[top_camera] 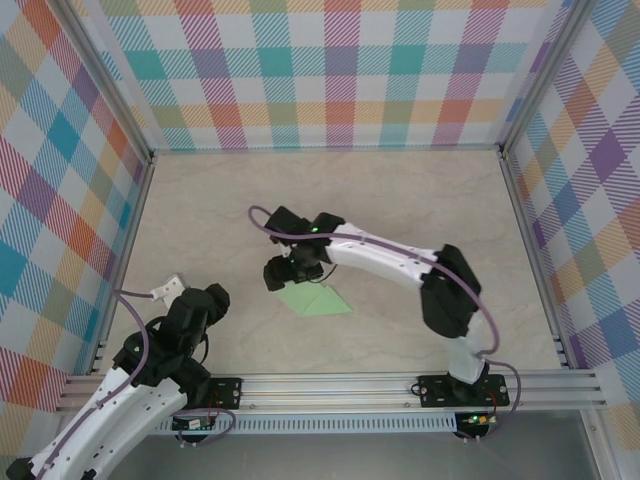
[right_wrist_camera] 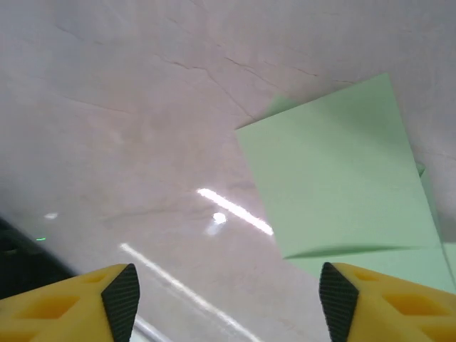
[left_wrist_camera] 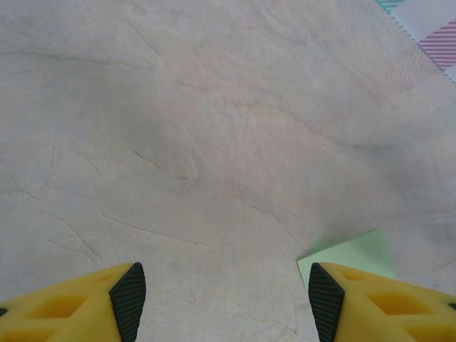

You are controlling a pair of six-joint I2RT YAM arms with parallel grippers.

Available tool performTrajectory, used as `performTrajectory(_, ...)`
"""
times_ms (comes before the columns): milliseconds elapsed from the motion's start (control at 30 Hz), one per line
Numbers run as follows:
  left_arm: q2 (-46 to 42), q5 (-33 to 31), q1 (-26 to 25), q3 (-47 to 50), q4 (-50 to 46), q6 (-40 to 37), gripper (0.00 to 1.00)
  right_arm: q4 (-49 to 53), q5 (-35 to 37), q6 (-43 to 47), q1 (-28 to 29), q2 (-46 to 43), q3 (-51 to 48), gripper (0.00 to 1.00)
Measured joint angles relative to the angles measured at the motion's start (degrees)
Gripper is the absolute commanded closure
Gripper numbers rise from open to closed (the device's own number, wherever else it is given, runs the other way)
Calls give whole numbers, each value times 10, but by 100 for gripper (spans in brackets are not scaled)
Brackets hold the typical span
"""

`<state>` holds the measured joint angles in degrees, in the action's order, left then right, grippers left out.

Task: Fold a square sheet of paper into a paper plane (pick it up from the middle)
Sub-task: Turn over the paper at the center of the table.

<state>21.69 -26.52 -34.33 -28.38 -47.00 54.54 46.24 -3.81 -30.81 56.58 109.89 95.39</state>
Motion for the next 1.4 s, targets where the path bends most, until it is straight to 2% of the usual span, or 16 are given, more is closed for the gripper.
performTrajectory(67,17,17,0,0,15,-3,34,-63,-45,-9,-28,-60,-75,49)
performTrajectory(167,56,52,0,0,46,-13,33,-144,-112,-15,-74,-90,-168,61)
performTrajectory(267,101,90,0,0,78,-23,32,-174,-159,-15,-106,-59,-205,68)
performTrajectory(467,183,155,0,0,127,-47,31,-201,-194,-13,-111,10,-206,74)
performTrajectory(667,226,199,0,-10,149,-67,30,-235,-183,-38,-126,31,-216,75)
performTrajectory(833,249,224,0,-14,168,-75,30,-306,-166,-106,-148,31,-275,76)
performTrajectory(1000,266,241,0,-15,177,-77,29,-417,-139,-221,-150,-14,-364,75)
performTrajectory(1133,281,254,0,-15,193,-77,29,-486,-87,-334,-145,-70,-450,75)
performTrajectory(1233,293,263,0,-16,202,-77,29,-503,-48,-405,-140,-106,-494,75)
performTrajectory(1300,303,268,0,-17,205,-77,28,-506,-26,-439,-133,-125,-513,71)
performTrajectory(1400,320,282,0,-18,216,-77,27,-491,-9,-445,-131,-144,-520,69)
